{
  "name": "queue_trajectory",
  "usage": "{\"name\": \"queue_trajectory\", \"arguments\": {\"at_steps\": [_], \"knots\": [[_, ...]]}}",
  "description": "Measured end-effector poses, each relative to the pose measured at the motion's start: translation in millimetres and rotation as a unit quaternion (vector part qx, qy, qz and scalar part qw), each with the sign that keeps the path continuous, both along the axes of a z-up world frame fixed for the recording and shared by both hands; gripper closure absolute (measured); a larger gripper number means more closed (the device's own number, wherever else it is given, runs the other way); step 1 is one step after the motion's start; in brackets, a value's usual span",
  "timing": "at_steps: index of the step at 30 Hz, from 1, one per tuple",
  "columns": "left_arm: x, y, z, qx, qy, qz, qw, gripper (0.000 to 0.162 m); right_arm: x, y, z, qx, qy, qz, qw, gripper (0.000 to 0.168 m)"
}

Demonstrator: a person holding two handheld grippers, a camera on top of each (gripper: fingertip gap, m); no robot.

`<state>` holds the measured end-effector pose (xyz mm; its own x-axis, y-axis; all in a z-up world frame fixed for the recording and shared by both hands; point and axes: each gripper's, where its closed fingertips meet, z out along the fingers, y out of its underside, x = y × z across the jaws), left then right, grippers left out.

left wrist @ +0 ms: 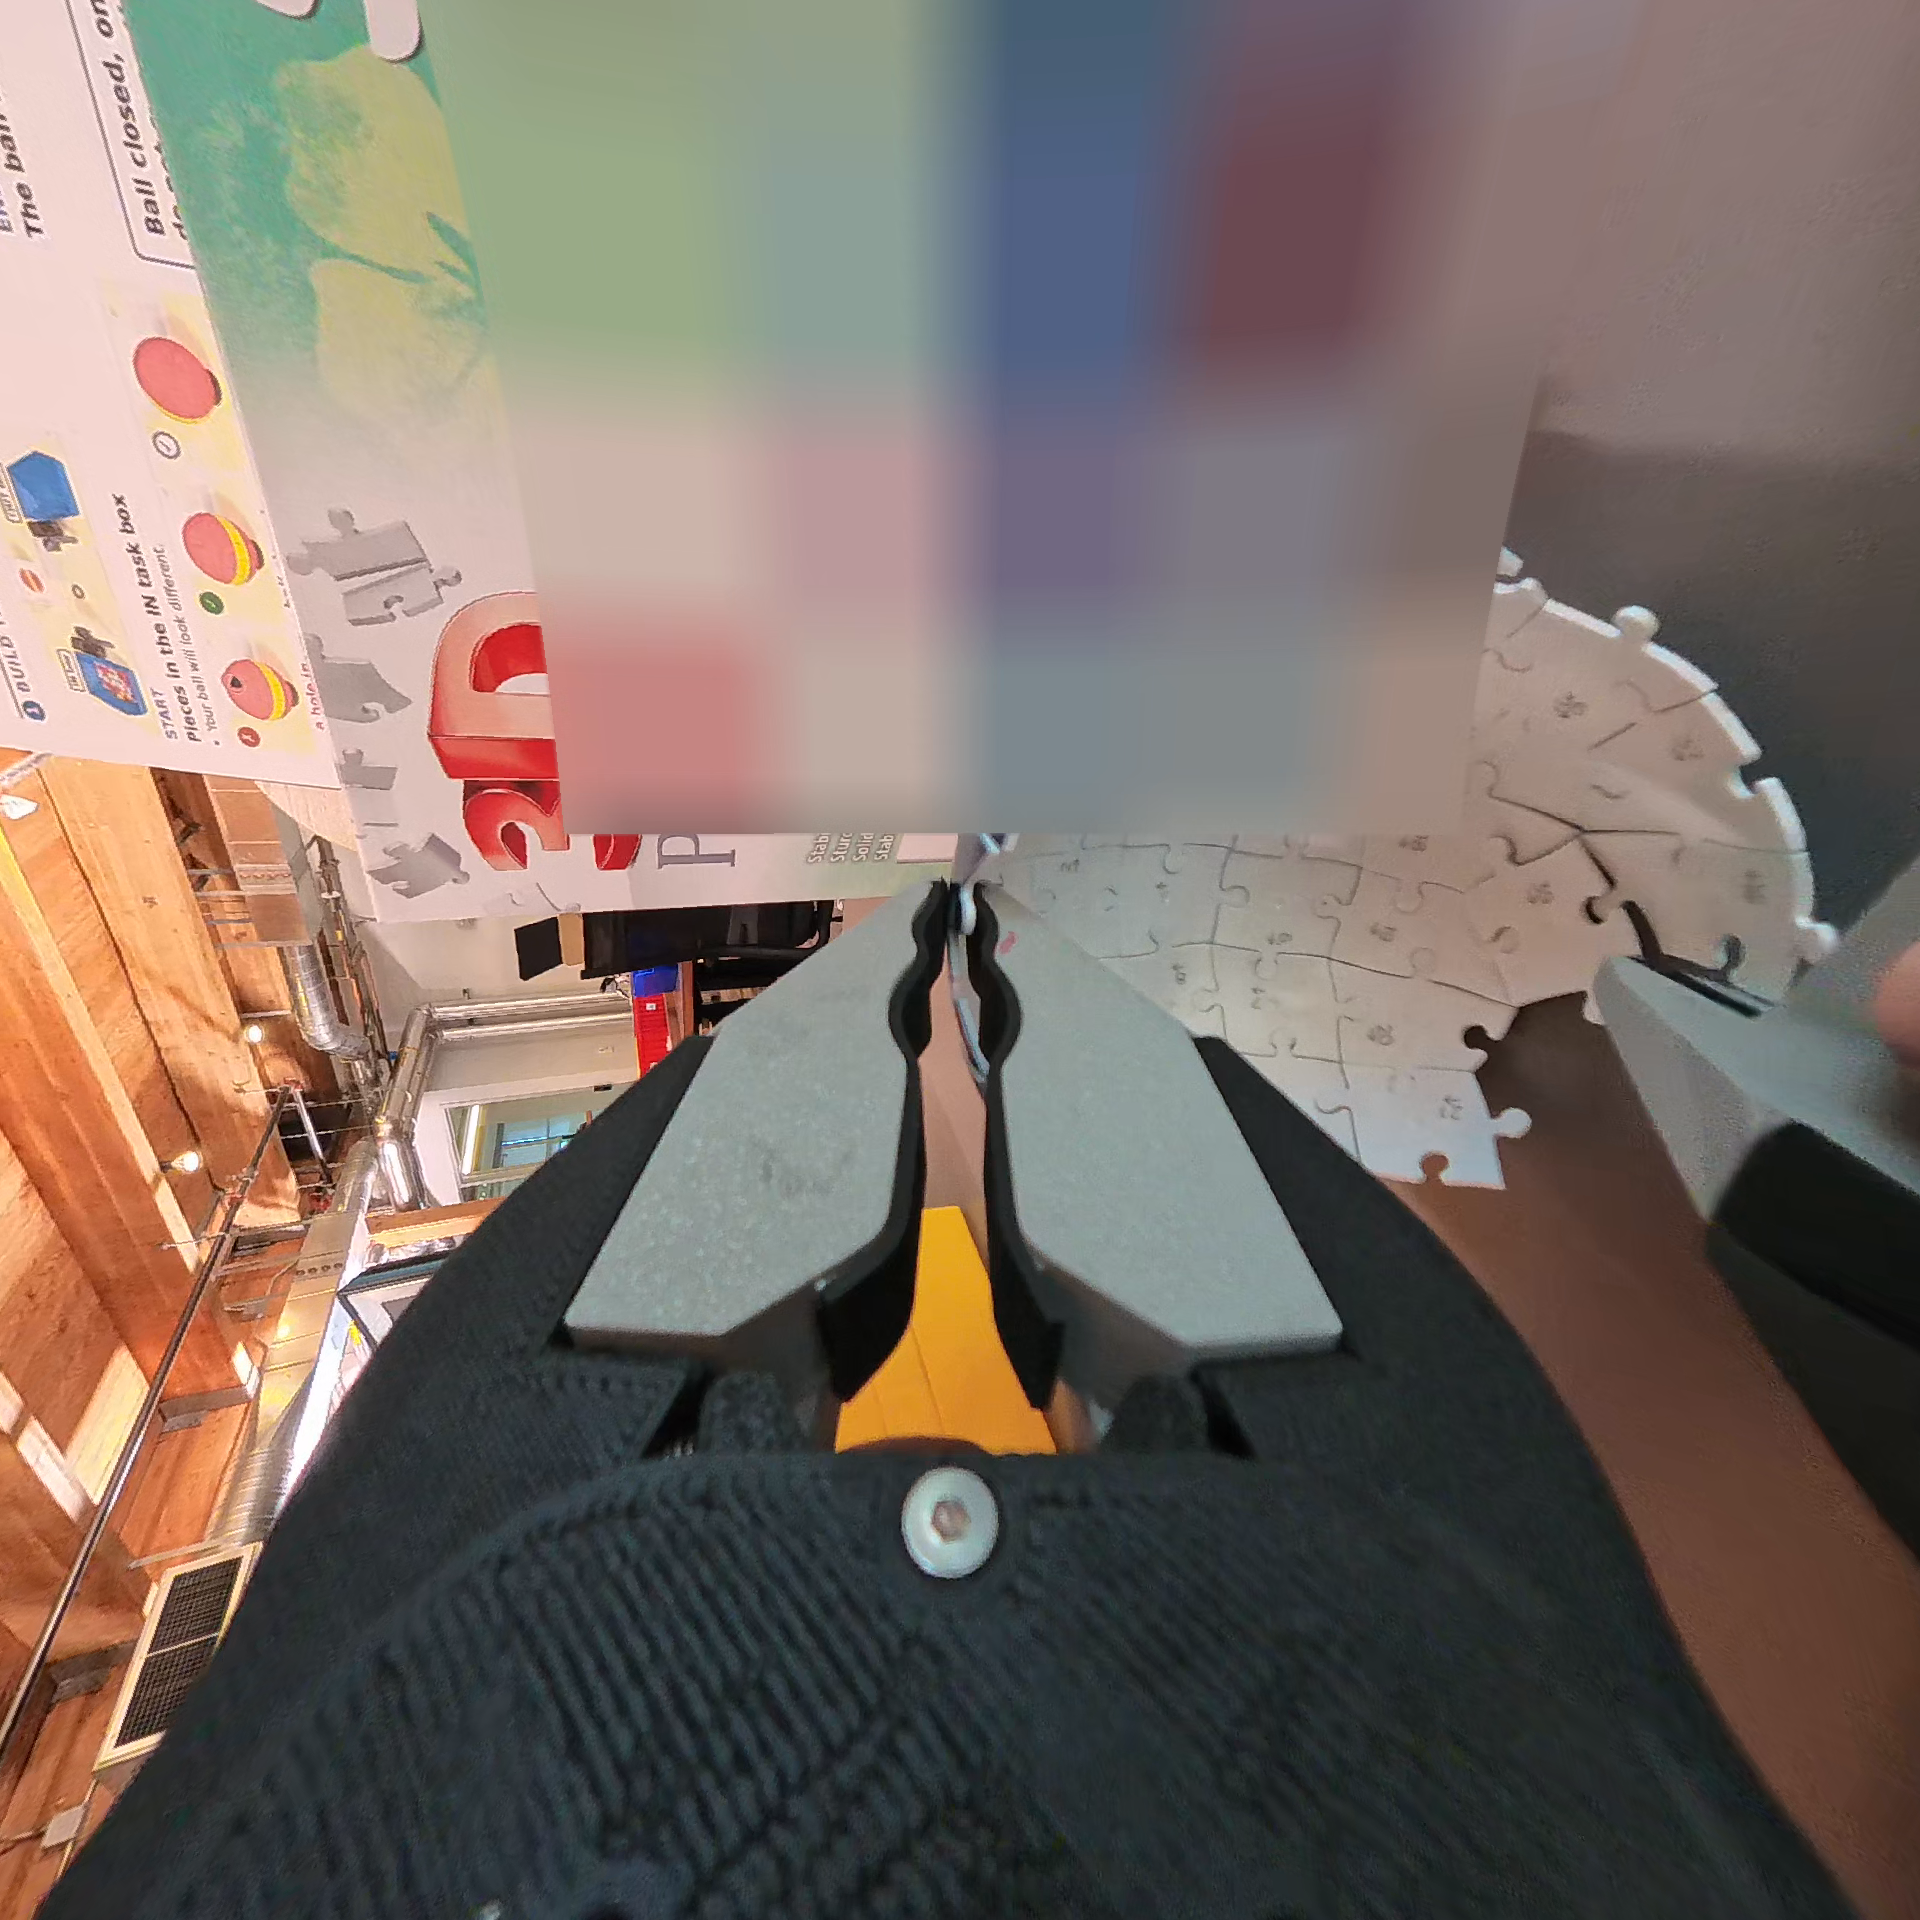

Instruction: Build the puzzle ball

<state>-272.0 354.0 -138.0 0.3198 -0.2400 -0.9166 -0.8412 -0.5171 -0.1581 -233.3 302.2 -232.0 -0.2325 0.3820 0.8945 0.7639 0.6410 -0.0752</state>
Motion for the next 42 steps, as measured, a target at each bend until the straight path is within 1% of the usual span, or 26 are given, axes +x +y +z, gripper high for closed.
{"name": "queue_trajectory", "arguments": {"at_steps": [5,10,17,21,31,42], "knots": [[1.8,0.0,0.3,0.003,0.002,0.0,1.0,0.161,9.5,0.8,19.3,0.03,0.06,-0.007,0.998,0.168],[2.5,-1.0,0.8,0.003,0.006,0.001,1.0,0.162,6.0,2.6,17.6,0.05,0.074,-0.021,0.996,0.168],[3.0,-1.3,0.6,0.001,0.004,-0.001,1.0,0.161,-7.3,9.3,13.2,0.055,0.049,-0.033,0.997,0.168],[2.6,-1.2,0.5,-0.001,0.007,-0.003,1.0,0.161,-9.0,18.4,8.4,0.047,0.037,-0.053,0.997,0.168],[6.0,-1.3,1.3,0.0,0.014,-0.011,1.0,0.161,-13.9,26.7,-0.7,0.048,0.009,-0.076,0.996,0.168],[7.7,-1.5,1.0,-0.002,0.017,-0.015,1.0,0.161,-16.3,31.9,-6.1,0.035,-0.004,-0.08,0.996,0.168]]}}
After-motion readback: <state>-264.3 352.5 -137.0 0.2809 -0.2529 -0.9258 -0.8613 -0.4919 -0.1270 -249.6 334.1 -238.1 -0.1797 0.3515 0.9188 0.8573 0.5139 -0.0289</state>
